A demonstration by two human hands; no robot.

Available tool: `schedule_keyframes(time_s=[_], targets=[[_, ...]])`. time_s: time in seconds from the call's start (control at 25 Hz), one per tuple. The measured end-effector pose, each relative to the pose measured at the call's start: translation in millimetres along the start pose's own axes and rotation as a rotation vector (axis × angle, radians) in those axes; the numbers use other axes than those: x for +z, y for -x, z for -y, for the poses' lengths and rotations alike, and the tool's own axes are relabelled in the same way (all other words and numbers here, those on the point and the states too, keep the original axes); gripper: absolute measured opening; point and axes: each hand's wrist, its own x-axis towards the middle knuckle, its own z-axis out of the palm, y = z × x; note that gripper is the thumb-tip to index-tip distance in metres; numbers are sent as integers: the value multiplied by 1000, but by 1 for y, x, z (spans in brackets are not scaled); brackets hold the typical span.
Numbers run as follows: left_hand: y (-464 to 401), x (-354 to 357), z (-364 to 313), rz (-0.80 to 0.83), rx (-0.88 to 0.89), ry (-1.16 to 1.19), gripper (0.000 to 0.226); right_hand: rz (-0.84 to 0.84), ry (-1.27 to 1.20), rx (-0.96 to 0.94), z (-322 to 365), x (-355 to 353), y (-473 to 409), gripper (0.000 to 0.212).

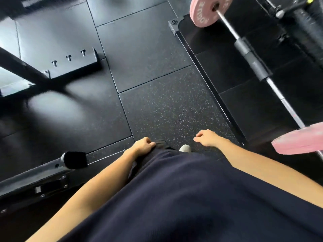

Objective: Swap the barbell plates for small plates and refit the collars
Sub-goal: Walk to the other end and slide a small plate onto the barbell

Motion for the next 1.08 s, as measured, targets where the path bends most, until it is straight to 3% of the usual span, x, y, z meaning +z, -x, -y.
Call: schedule_keyframes(time_s=[0.12, 0.32, 0.72, 1.08], targets=[[-36, -51, -33, -47, -21, 75, 41, 44, 72, -36, 40, -61, -52, 41], [-115, -129, -62, 55, -62, 113, 37, 137, 187, -50, 104, -136, -144, 42], [-283, -430, -115, -3, -41, 144, 38, -12, 112, -100, 303, -342, -312, 32], [-433, -619, -175, 81, -68, 187, 40, 84, 176, -92, 448, -484, -486, 34]])
